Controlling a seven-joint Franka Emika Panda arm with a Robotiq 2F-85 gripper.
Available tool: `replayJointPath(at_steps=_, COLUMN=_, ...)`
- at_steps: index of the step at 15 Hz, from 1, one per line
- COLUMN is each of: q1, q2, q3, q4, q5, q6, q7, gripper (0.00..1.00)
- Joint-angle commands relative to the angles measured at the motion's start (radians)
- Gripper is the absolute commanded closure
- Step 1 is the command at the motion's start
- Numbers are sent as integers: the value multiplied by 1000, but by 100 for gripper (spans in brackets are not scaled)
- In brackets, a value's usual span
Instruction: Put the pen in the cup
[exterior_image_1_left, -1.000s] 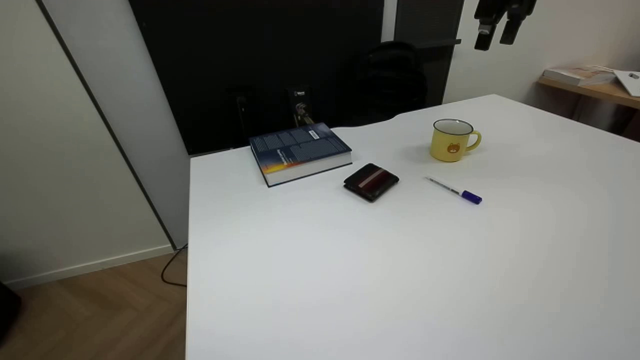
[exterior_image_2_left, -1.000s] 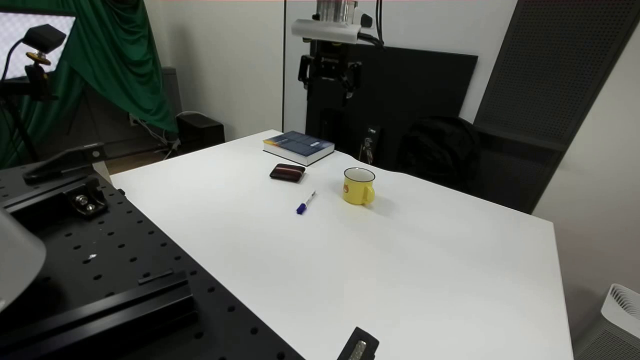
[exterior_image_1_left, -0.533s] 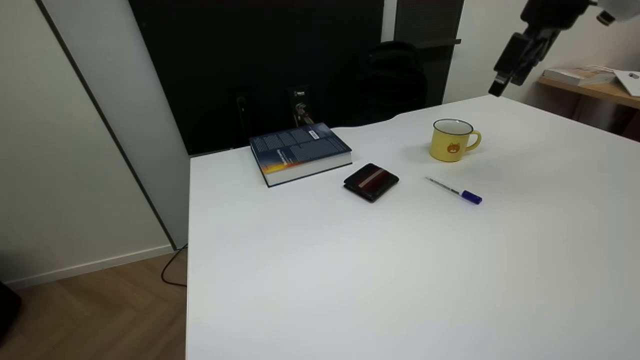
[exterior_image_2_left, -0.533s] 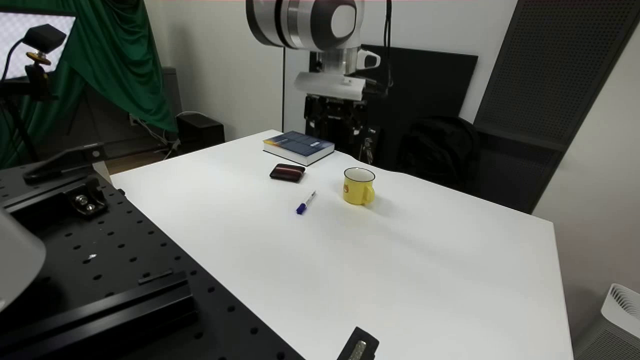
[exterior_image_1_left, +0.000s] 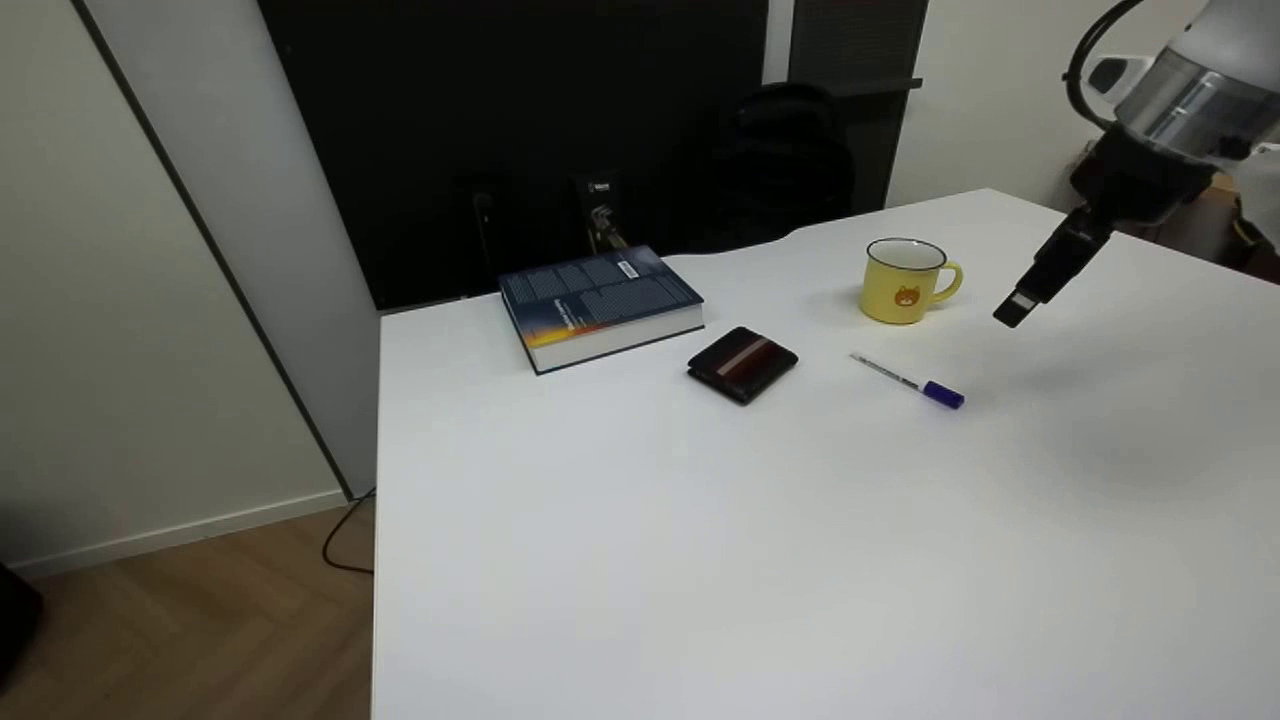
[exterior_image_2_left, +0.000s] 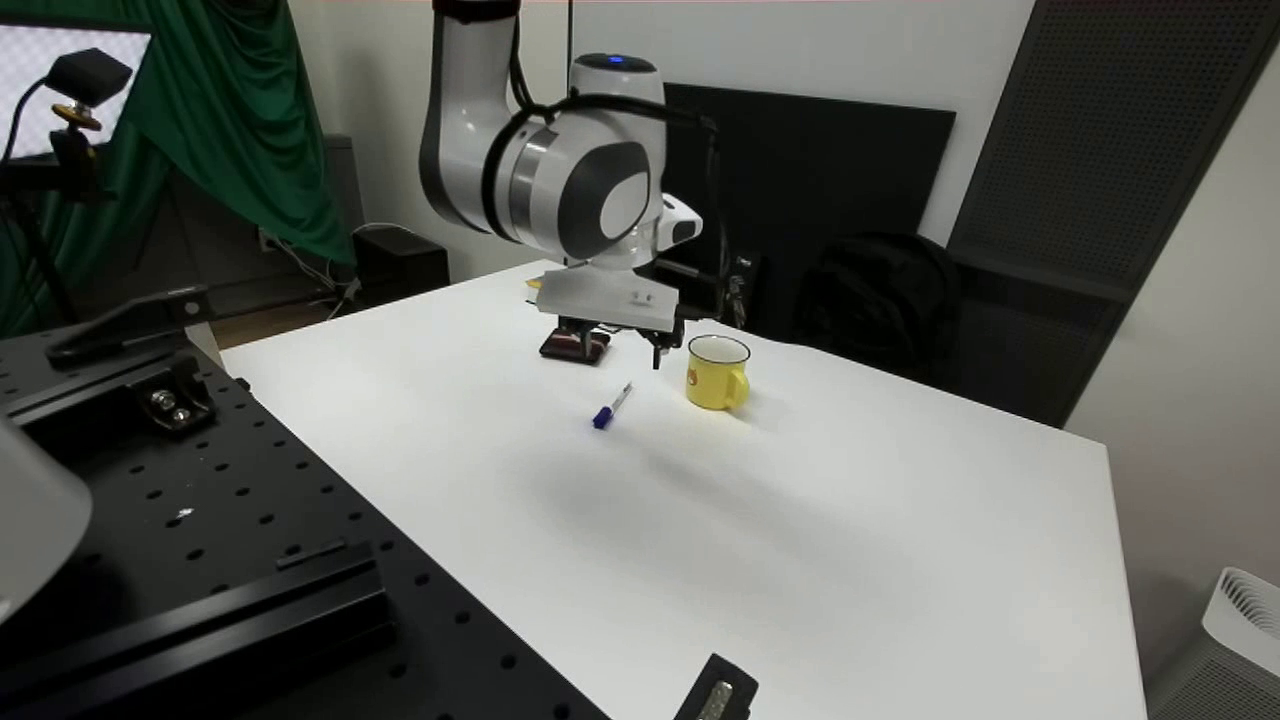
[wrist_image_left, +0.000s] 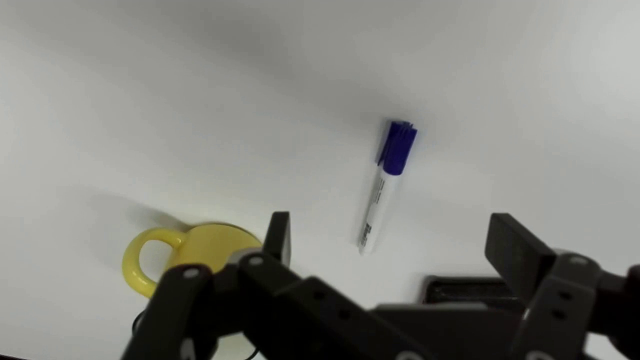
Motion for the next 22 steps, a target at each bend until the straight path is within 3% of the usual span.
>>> replayJointPath(at_steps=1, q1=-46, q2=83, q3=25, q4=80, q5=-74, q6=3, q7=21, gripper=0)
replayJointPath(at_steps=8, q1=-177, q2=196, q3=154, q4=323, q5=-37, q6=-317, q7=10, gripper=0)
replayJointPath(at_steps=11, q1=-179, q2=242, q3=181, q4=434, q5=11, q6=-448, q7=-11, gripper=0)
replayJointPath(at_steps=15, q1=-116, q2=300, q3=158, q4=587, q5=91, q6=-601, q7=6, gripper=0)
replayJointPath(at_steps=20, q1=18, q2=375, q3=56, q4=769, q5=140, q6=-730, q7=58, gripper=0)
replayJointPath(at_steps=22, q1=88, q2=395, q3=11, q4=805, q5=137, q6=-730, q7=97, gripper=0)
